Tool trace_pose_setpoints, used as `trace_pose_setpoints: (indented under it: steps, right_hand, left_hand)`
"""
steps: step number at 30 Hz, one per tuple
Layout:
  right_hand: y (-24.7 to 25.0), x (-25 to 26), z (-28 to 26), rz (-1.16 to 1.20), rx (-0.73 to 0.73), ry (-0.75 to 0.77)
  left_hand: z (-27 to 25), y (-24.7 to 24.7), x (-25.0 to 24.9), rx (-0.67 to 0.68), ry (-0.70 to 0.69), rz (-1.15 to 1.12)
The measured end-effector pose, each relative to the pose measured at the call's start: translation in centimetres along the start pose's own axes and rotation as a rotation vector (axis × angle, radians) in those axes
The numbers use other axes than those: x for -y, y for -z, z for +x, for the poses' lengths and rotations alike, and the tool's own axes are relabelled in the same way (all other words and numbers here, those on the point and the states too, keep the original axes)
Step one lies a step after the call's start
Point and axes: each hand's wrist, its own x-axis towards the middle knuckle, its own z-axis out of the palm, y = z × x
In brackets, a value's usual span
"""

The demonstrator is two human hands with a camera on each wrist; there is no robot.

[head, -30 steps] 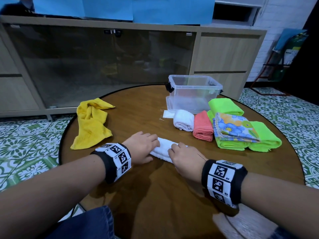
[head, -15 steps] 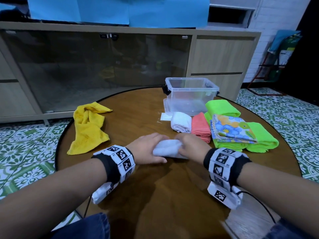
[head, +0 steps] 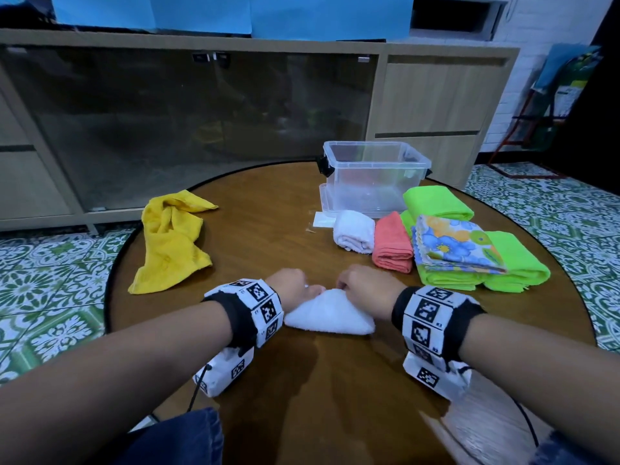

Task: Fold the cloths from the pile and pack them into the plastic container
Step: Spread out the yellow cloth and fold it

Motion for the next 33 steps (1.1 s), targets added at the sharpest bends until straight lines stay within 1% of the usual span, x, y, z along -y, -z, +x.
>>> trace_pose_setpoints:
  steps: [2,3,4,5,6,7,9,11,13,15,19,21,23,24,26,28,29,31,33]
  right_hand:
    - [0.5,0.3,-0.3,-0.057,-0.127,0.043]
    - [0.4,0.4,-0.6,-0.055,-0.112,0.086]
    - [0.3,0.7,-1.1,-0.060,-0.029,0.134]
    - [0.0,1.0,-1.6,-0.085,0.095,0.167]
    - [-0.4,1.2,-2.0,-0.113,0.203,0.181]
    - [-0.6,1.3,-2.2,-0.124,0.268,0.174]
    - [-0.4,1.3,-2.0,-0.075,0.326,0.142]
    - [0.4,1.4,-1.2,0.006,0.347,0.125]
    - [1.0,1.2,-0.4,0.074,0.296,0.116]
    - [1.1,0.6,0.1,0.118,0.247,0.109]
    - [1.7,-0.5,0.3,0.264,0.216,0.122]
    - [2.8,-1.2,0.7,0.286,0.145,0.103]
    - [4.7,-2.5,1.4,0.242,-0.002,0.034]
    - [6.0,-3.4,1.8,0.247,-0.090,-0.031]
    - [8.6,-5.2,3.0,0.319,-0.238,-0.218]
    - [10.7,-7.3,4.2,0.344,-0.284,-0.389]
    - [11.2,-8.3,4.9,0.335,-0.288,-0.443]
    - [10.9,-9.6,6.1,0.336,-0.325,-0.515]
    - [9.4,-10.0,6.7,0.299,-0.330,-0.542]
  left_hand:
    - [0.0,0.0,-0.1,-0.004,0.029,0.036]
    - [-0.1,0.0,-0.1,0.002,0.040,0.056]
    - [-0.1,-0.1,-0.1,0.010,0.056,0.074]
    - [-0.3,-0.1,-0.2,0.012,0.069,0.098]
    - [-0.5,-0.1,-0.4,0.015,0.081,0.126]
    - [-0.6,-0.2,-0.5,0.017,0.092,0.158]
    - [-0.9,-0.1,-0.6,0.027,0.104,0.179]
    - [-0.6,-0.2,-0.2,0.041,0.089,0.173]
    - [-0.5,-0.3,0.3,0.020,0.054,0.135]
    - [-0.9,-0.3,0.8,-0.036,0.021,0.052]
    - [-1.9,0.5,0.9,-0.237,-0.127,-0.007]
    - [-1.5,2.0,1.0,-0.311,-0.155,-0.079]
    - [-0.4,4.2,1.8,-0.375,-0.099,-0.151]
    - [0.2,5.5,2.2,-0.389,-0.056,-0.127]
    - [1.9,7.8,4.1,-0.375,0.028,0.025]
    - [3.5,9.6,6.2,-0.356,0.131,0.197]
    - [4.0,10.1,7.2,-0.351,0.184,0.257]
    - [4.9,10.2,9.5,-0.360,0.301,0.313]
    - [5.2,9.6,11.7,-0.336,0.429,0.285]
